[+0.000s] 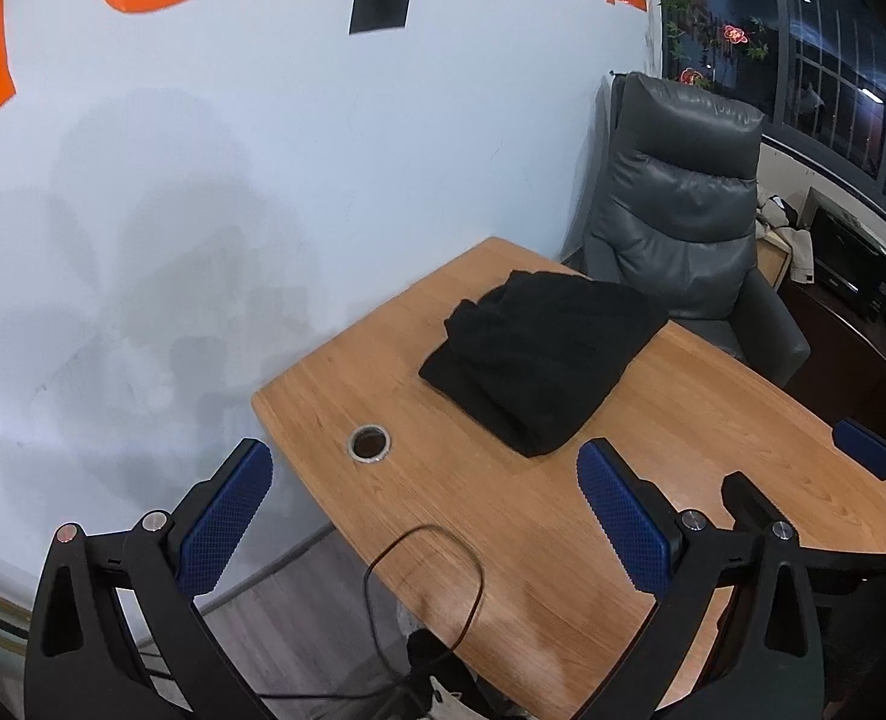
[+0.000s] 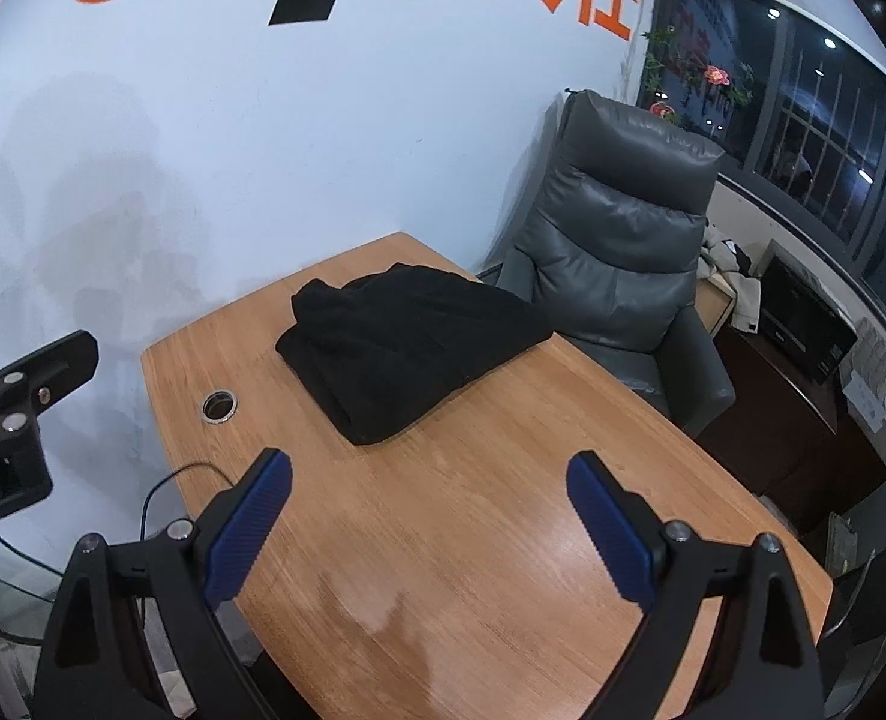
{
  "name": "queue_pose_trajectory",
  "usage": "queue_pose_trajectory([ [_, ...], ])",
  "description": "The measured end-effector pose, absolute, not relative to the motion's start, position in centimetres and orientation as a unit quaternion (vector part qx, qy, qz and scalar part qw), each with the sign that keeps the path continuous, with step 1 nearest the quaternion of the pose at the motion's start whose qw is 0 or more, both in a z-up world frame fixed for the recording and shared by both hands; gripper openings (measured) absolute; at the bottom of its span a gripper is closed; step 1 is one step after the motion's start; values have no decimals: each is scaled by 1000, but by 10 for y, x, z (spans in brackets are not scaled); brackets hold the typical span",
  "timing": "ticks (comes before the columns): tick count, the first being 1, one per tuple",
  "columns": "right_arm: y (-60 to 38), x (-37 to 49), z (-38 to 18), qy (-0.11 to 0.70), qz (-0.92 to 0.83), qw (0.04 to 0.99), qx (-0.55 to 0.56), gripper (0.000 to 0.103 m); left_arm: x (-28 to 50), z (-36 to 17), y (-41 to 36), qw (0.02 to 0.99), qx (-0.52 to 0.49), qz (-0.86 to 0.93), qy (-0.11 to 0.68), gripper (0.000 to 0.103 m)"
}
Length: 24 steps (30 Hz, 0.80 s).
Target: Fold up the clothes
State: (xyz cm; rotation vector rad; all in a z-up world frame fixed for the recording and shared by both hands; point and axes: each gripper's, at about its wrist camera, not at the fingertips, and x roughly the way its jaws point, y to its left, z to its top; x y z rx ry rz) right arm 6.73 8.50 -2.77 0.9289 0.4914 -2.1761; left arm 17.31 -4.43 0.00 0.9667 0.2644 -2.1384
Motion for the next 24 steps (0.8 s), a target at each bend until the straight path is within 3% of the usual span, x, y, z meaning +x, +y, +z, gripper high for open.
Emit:
queue_pose_trajectory([
  [10, 66, 53, -33, 202, -839, 348, 367, 96, 164, -7, -70, 367, 376, -839, 142, 103],
  [18, 55, 49, -33, 213, -835, 350, 367, 96, 144, -14, -68, 394, 390, -827, 92, 103],
  [24, 48, 45, -34, 215, -836, 346, 369, 96, 139, -19, -70, 378, 399, -830, 97, 103],
])
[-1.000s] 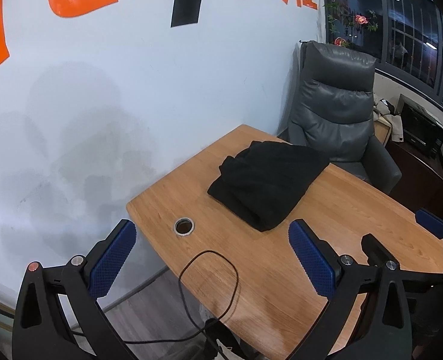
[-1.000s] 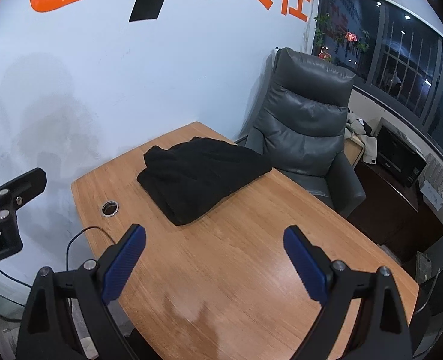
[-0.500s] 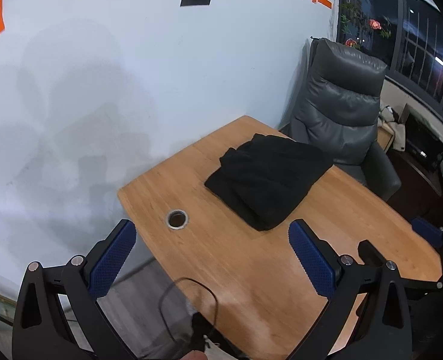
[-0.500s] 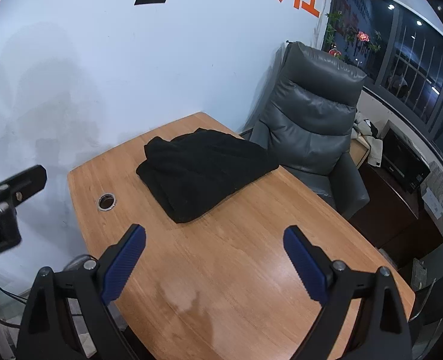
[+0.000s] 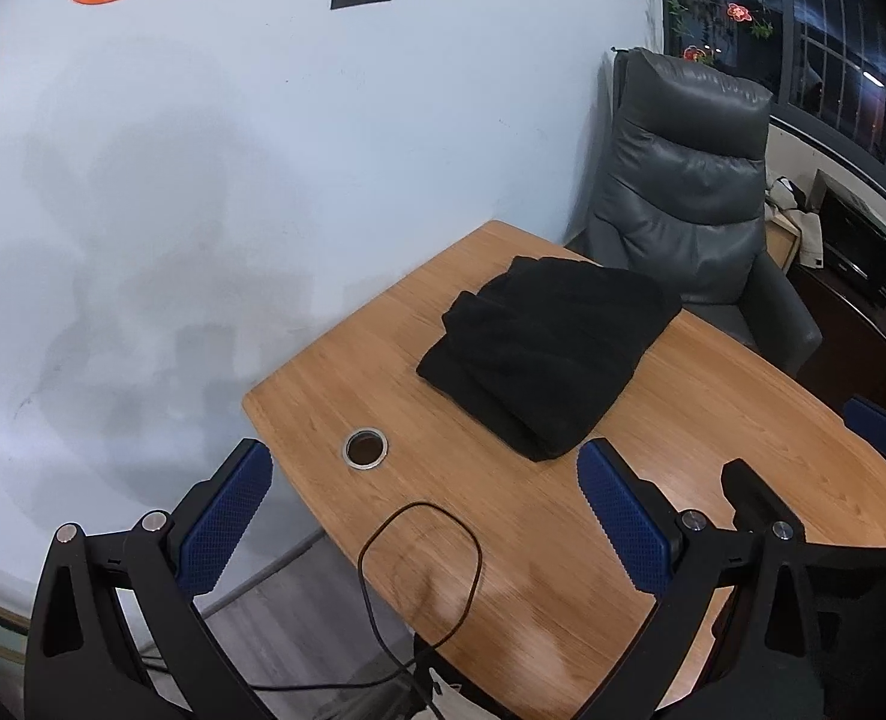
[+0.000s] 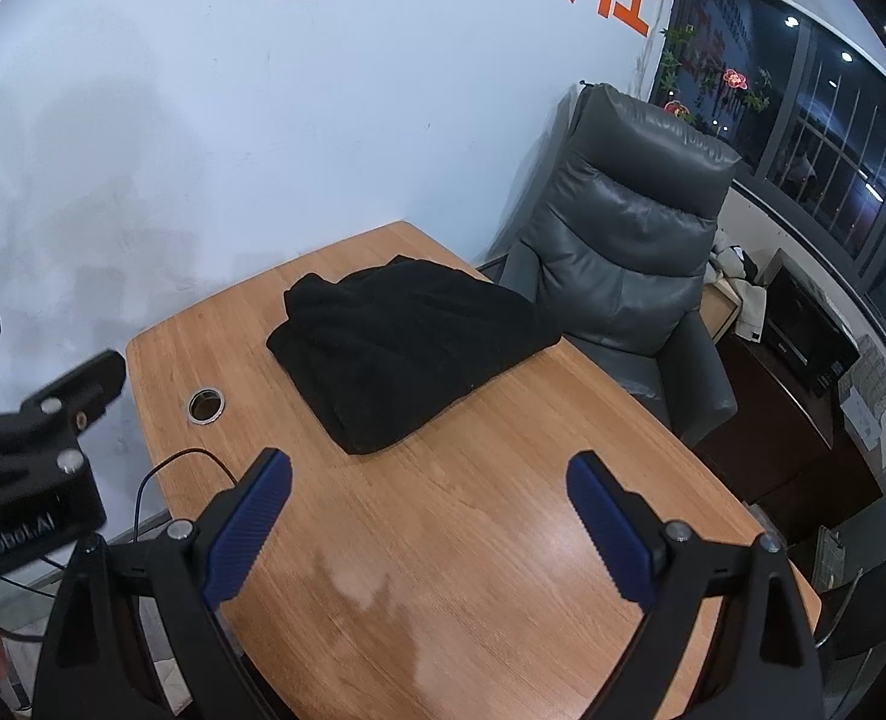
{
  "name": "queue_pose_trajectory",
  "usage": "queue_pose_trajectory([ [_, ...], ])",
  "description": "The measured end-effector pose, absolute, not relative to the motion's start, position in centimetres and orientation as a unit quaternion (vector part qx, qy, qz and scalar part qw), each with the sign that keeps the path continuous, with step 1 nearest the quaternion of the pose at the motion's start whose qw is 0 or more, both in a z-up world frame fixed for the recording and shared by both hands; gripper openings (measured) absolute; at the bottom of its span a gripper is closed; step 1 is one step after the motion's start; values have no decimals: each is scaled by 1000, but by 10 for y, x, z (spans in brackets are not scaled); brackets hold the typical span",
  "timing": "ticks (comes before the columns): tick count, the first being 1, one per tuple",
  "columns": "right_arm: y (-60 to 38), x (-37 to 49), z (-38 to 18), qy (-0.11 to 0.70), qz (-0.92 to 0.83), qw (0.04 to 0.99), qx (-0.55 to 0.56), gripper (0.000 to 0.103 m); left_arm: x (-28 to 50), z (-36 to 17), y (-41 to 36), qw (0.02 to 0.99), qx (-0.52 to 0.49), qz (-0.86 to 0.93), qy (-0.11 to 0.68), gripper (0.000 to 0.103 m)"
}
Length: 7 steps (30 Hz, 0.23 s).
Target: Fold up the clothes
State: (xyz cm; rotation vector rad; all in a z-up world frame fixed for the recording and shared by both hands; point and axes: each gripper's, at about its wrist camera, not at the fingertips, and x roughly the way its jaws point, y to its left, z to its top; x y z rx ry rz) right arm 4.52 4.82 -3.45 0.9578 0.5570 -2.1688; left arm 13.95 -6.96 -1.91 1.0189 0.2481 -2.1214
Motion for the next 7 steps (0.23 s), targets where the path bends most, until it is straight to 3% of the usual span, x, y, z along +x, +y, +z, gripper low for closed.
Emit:
queue_pose_trajectory([
  [7, 47, 42, -37, 215, -835, 344, 372, 96, 140, -21, -75, 368, 396, -834, 109, 103],
])
